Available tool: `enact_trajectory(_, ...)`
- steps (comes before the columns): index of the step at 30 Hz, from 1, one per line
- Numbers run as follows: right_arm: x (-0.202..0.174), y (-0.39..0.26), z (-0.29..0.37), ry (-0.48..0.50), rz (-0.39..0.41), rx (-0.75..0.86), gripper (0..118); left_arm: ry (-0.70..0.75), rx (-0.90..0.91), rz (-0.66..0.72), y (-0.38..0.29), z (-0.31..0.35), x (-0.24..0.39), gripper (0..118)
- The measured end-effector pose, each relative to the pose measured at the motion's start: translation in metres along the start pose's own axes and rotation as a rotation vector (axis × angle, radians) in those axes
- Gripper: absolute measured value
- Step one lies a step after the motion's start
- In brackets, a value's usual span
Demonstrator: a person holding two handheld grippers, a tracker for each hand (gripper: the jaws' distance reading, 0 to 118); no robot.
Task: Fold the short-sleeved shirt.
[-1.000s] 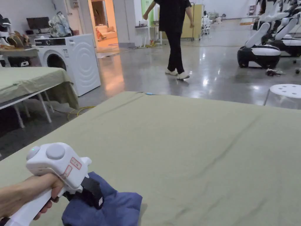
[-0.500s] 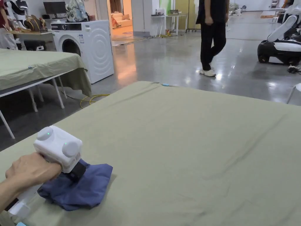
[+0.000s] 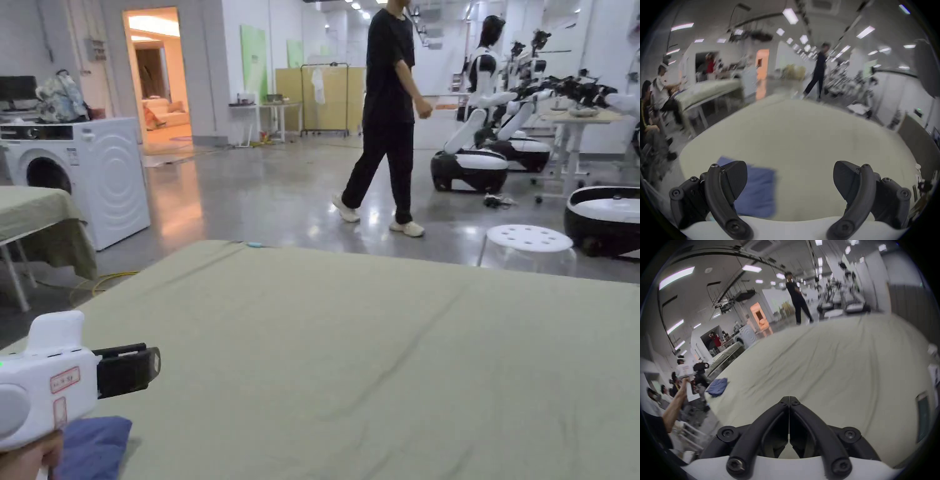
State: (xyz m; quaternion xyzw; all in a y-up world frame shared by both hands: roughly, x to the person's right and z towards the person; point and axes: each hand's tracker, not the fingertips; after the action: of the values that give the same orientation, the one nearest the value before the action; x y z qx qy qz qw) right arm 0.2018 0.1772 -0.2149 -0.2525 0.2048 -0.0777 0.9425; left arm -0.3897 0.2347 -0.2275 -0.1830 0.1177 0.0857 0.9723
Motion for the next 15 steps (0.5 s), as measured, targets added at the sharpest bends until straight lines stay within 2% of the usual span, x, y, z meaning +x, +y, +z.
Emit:
enact_trajectory(2, -0.008, 0.011, 0.017, -0.148, 0.113, 0.114, 4, -0.115, 0.055, -0.095, -0.006, 0.005, 0.061, 101)
enact_trajectory(3, -0.011, 0.017, 0.025, -0.199, 0.145, 0.166, 4, -0.139, 0.089, -0.109, -0.01, 0.012, 0.09, 92)
enact_trajectory(4, -0.013, 0.022, 0.033, -0.231, 0.184, 0.224, 4, -0.159, 0.123, -0.124, -0.015, 0.02, 0.122, 57)
enact_trajectory(5, -0.015, 0.026, 0.04, -0.267, 0.22, 0.278, 4, -0.22, 0.178, -0.108, -0.023, 0.02, 0.144, 15)
enact_trajectory(6, -0.017, 0.03, 0.045, -0.308, 0.231, 0.302, 4, -0.261, 0.183, -0.103, -0.026, 0.023, 0.166, 0)
enact_trajectory(9, -0.018, 0.041, 0.056, -0.375, 0.285, 0.391, 4, -0.416, 0.197, -0.064, -0.036, 0.036, 0.23, 0)
enact_trajectory(12, -0.02, 0.053, 0.056, -0.431, 0.298, 0.493, 4, -0.407, 0.302, -0.157, -0.044, 0.054, 0.285, 0)
enact_trajectory(15, -0.021, 0.062, 0.047, -0.431, 0.288, 0.512, 4, -0.387, 0.359, -0.253, -0.046, 0.066, 0.317, 0)
